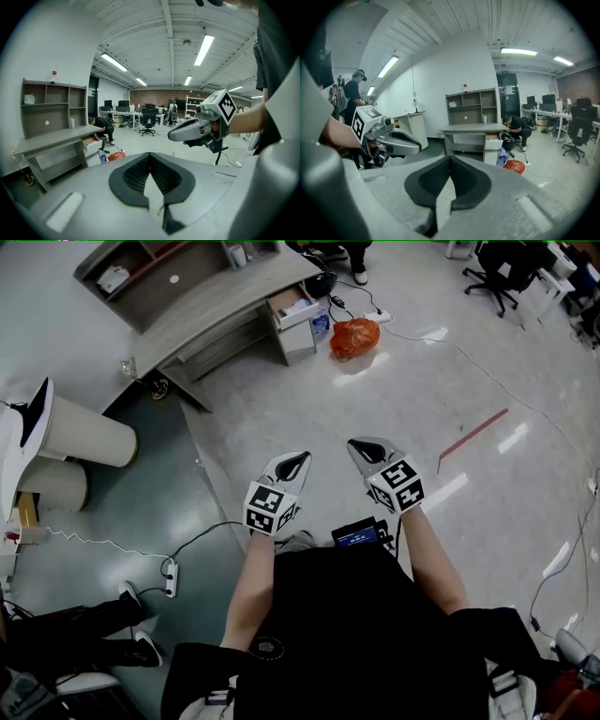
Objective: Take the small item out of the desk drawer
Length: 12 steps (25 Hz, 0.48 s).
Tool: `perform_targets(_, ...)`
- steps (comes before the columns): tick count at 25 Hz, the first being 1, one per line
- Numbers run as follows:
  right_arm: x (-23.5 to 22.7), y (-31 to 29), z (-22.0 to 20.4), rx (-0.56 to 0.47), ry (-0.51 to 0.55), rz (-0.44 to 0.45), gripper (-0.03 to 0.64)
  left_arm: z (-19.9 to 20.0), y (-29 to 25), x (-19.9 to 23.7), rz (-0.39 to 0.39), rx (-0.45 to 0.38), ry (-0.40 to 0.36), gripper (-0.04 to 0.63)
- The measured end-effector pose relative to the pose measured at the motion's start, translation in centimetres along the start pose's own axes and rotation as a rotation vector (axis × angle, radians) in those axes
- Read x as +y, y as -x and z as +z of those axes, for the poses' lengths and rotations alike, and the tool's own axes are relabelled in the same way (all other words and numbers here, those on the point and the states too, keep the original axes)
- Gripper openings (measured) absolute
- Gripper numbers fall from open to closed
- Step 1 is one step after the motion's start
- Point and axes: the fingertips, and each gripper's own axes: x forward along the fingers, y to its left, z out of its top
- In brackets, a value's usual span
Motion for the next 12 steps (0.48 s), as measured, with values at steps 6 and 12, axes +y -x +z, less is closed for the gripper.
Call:
perform_targets(6,-0.5,0.4,-0.8,-0.001,-0.017,0.007,-0.002,-0.8,-0.6,-0.6,0.006,0.021,0.005,0.000)
perform_targets(12,-1.3,-1.0,-0.8,0.006,-0.027,-0.003,-0.002,-1.2,-1.6,0.6,-0.009,0.016,0.015,0.000)
